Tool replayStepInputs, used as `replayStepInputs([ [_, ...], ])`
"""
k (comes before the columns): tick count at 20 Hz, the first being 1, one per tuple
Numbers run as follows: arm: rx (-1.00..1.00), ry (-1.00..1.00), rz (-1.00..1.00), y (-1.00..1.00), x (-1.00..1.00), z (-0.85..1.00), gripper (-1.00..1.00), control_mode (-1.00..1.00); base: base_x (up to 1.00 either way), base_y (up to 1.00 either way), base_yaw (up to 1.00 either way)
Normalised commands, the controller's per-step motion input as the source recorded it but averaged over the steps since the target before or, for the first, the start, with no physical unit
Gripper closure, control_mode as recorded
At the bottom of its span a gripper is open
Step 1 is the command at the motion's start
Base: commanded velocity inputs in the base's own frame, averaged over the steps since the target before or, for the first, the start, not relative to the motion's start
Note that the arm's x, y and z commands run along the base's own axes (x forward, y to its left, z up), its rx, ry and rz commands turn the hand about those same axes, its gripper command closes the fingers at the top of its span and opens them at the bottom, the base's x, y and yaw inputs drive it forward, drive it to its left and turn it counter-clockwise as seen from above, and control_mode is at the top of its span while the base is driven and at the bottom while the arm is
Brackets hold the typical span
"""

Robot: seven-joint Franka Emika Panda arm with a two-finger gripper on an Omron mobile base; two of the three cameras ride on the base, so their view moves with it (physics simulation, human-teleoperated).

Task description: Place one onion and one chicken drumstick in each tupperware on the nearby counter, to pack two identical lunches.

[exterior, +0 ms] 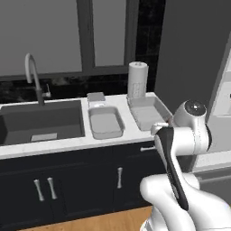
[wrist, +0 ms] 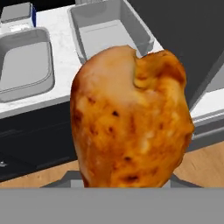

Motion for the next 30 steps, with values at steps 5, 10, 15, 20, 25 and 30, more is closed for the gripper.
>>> replayStepInputs([
  [5,0.0,0.0,0.0,0.0,0.0,0.0,1.0,1.0,0.92,0.76,0.0],
  [10,0.0,0.07,0.03,0.0,0.29,-0.17,1.0,-1.0,0.32,0.1,0.03],
  [15,-0.04,0.38,0.07,0.28,0.91,-0.72,1.0,-1.0,0.0,0.0,0.0],
  [20,-0.06,0.26,0.03,0.13,0.97,-0.46,1.0,-1.0,0.0,0.0,0.0],
  [25,0.0,0.03,0.05,0.0,0.74,-0.19,1.0,-1.0,0.0,0.0,0.0],
  [30,0.0,0.0,0.06,0.08,0.52,-0.45,1.0,-1.0,0.0,0.0,0.0],
])
